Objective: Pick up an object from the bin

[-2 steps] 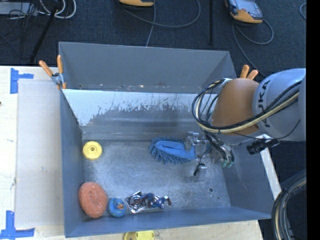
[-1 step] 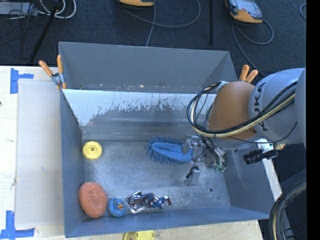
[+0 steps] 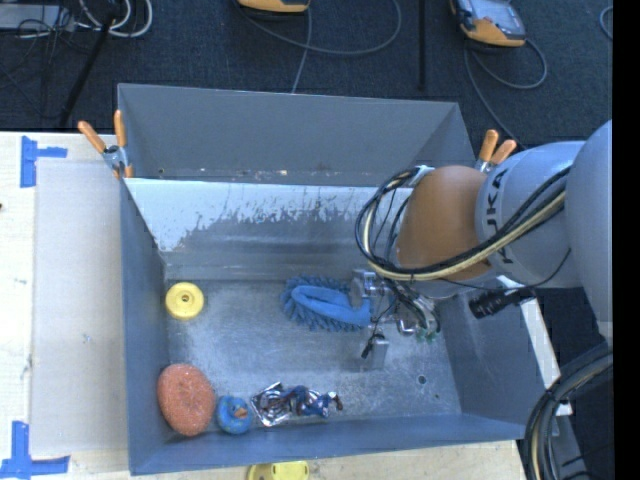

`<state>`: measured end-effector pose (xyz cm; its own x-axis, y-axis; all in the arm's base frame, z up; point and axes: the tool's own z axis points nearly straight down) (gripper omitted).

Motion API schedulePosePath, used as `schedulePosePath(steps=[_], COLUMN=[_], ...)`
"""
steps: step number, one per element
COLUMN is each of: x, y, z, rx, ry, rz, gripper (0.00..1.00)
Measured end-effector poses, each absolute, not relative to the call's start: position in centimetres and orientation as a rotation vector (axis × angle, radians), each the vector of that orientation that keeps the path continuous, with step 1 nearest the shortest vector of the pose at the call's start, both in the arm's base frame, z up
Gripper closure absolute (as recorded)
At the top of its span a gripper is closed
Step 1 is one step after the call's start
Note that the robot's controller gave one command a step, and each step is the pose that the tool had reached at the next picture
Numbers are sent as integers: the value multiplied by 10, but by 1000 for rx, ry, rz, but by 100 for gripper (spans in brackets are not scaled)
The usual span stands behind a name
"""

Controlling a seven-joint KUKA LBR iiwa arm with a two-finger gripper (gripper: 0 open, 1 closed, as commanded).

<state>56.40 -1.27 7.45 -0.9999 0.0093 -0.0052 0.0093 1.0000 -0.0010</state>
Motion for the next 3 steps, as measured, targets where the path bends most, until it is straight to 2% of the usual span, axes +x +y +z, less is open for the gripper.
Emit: schedulePosePath(steps=[1,3], x=[560,560], y=[14,14], z=[72,74], rx=[529,527], ry=[3091,3092], rz=[-1,-1], gripper=[100,100])
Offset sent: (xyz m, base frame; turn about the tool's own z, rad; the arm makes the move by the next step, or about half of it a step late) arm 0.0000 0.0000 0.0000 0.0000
